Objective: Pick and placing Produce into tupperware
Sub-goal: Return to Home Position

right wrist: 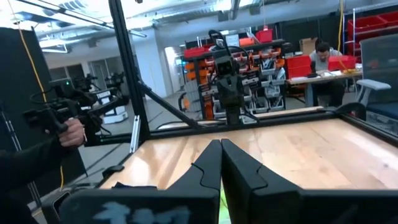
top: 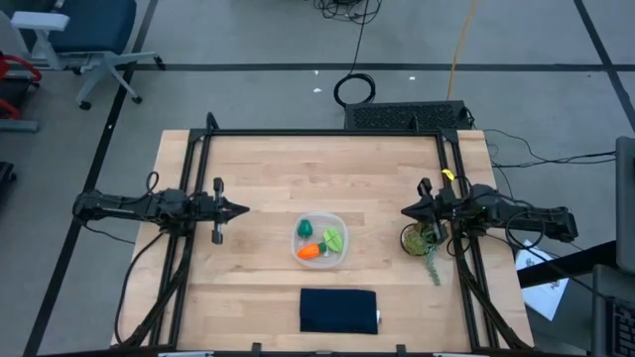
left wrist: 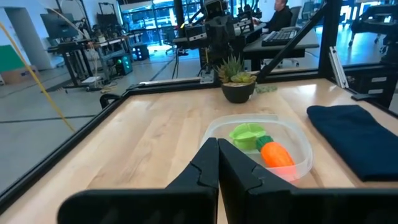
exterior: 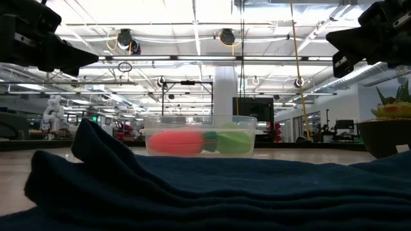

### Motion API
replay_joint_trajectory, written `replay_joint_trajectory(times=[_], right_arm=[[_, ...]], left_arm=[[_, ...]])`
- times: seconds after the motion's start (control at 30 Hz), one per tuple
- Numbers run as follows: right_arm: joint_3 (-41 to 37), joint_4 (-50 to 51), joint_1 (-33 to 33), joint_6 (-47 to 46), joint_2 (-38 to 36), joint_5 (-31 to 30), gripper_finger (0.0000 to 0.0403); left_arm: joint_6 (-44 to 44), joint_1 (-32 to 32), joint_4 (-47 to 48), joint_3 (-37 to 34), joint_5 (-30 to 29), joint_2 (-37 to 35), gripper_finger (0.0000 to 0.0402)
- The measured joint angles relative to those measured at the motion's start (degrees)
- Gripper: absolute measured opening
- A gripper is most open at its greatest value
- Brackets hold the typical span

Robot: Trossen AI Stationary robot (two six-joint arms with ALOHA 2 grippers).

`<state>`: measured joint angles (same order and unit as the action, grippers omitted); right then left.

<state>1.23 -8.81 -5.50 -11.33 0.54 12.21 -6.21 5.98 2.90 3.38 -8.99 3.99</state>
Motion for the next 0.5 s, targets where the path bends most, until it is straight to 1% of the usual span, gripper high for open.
replay_joint_trajectory(times=[0.13, 0.5], right_arm=[[-0.1, -0.1, 0.0, 0.5, 0.0, 0.0, 0.0000], [-0.1, -0.5, 0.0, 1.5, 0.0, 0.0, 0.0000]], left_arm=[[1.9, 0.0, 0.0, 0.0, 0.2, 0.0, 0.0005], [2.4, 0.1, 0.7, 0.0, 0.1, 0.1, 0.0010]])
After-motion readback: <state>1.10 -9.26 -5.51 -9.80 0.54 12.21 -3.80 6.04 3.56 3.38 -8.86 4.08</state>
